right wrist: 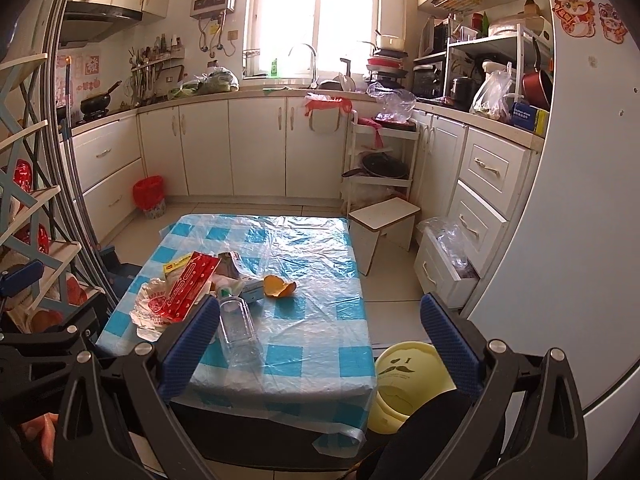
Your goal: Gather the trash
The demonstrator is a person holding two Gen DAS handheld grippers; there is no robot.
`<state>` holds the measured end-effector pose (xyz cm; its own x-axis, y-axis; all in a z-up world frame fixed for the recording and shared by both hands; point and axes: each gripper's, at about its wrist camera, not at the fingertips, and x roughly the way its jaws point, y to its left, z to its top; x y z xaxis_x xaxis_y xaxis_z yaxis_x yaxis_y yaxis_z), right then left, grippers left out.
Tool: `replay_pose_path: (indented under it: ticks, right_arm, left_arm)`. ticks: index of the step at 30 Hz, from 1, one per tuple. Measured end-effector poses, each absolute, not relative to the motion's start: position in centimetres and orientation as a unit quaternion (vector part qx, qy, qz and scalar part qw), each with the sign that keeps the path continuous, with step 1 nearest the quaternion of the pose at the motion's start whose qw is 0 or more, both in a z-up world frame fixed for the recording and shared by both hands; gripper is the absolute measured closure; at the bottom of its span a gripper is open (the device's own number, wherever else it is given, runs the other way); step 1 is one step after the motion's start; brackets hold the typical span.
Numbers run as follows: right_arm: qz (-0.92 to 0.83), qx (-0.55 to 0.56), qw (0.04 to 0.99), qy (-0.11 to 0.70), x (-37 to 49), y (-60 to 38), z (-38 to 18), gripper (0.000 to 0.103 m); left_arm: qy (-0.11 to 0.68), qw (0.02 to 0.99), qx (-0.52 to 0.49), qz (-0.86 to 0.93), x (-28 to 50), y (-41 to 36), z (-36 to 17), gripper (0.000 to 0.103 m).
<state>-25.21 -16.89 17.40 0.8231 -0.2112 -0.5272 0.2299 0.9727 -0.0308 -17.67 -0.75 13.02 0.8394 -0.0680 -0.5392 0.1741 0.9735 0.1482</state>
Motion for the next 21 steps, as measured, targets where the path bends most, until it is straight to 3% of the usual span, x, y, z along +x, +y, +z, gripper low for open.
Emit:
replay_pose_path:
  ticks: [21]
  right_arm:
    - [-0.114, 0.024, 0.955, 0.272, -25.61, -17.28, 17.76, 0.007]
  left_arm:
    - [0.273, 0.955, 0.097, -0.063, -17.89, -0.97, 13.31, 0.008]
